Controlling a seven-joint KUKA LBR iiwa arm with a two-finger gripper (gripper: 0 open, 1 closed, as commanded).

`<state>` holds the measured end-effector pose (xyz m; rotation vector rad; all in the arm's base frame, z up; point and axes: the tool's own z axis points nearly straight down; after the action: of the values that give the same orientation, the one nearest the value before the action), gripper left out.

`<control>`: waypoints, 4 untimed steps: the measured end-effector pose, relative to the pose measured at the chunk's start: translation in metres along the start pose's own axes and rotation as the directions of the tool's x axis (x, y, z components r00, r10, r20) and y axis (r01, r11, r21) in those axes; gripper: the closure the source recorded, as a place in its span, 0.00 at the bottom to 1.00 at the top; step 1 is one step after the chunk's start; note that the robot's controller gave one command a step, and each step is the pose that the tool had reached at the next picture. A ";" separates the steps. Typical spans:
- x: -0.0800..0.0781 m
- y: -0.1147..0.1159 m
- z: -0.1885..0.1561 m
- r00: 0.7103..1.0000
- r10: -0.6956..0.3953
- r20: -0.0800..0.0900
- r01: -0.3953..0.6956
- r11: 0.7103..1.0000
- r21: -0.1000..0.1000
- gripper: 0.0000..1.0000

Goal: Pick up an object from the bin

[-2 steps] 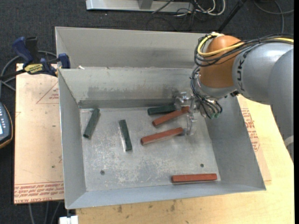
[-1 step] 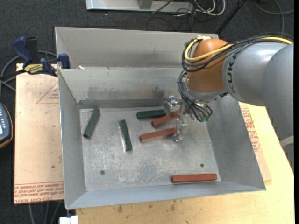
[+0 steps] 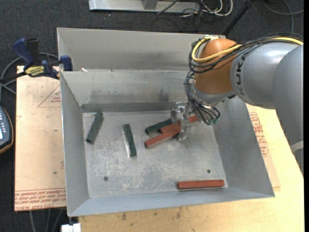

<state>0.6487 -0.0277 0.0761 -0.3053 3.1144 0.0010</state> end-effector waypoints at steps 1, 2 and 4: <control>0.003 0.000 0.004 1.000 -0.001 -0.007 0.001 1.000 -0.001 0.00; 0.000 -0.001 0.000 1.000 0.000 0.001 0.000 1.000 0.002 1.00; -0.012 0.010 -0.067 0.945 -0.328 -0.006 0.328 0.945 -0.004 0.00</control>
Offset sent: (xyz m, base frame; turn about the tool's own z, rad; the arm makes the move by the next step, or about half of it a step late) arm 0.0000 0.0000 0.0000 0.0000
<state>0.6579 -0.0158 0.1434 -0.8206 3.0273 0.0014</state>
